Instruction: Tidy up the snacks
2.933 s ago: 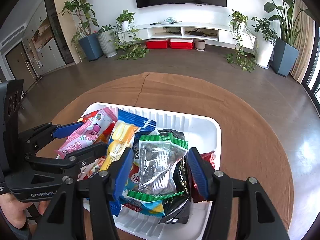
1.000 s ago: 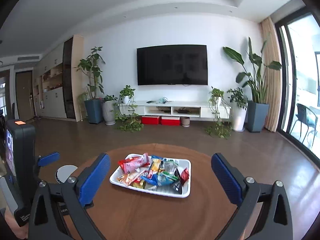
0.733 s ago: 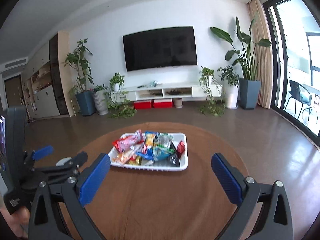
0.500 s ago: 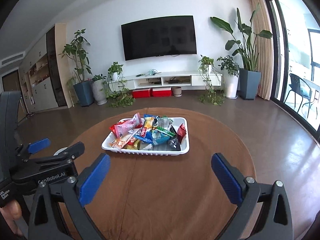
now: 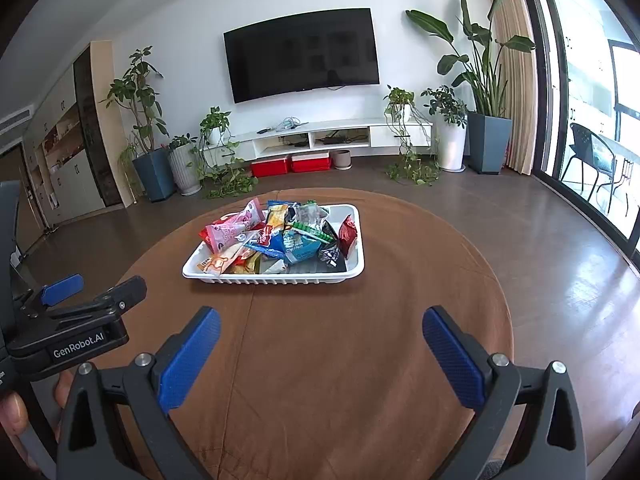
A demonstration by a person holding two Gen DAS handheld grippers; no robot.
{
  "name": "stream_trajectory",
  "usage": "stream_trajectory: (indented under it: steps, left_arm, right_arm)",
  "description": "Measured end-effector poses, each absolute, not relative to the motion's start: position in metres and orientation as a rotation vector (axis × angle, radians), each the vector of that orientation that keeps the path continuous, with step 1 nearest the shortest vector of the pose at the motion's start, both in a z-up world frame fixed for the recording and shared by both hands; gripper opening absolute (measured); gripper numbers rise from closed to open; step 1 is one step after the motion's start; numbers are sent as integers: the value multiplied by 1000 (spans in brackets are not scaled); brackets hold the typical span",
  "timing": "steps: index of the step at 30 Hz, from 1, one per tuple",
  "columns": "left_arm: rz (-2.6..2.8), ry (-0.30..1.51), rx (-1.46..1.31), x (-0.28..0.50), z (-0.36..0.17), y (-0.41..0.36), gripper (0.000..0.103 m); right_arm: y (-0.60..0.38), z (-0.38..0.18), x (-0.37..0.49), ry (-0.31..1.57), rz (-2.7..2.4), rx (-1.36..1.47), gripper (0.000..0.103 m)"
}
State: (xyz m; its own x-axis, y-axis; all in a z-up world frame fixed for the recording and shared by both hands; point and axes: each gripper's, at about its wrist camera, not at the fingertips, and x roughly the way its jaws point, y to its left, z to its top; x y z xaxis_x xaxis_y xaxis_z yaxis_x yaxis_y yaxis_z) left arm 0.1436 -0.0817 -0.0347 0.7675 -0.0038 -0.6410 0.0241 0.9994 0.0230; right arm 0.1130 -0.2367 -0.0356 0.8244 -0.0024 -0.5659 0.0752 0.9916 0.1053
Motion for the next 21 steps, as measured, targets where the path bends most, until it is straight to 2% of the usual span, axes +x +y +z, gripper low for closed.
stream_trajectory:
  steps: [21]
  left_arm:
    - [-22,701,29,146,-39,-83,103]
  right_arm:
    - [-237,-36,116,619,-43,121,103]
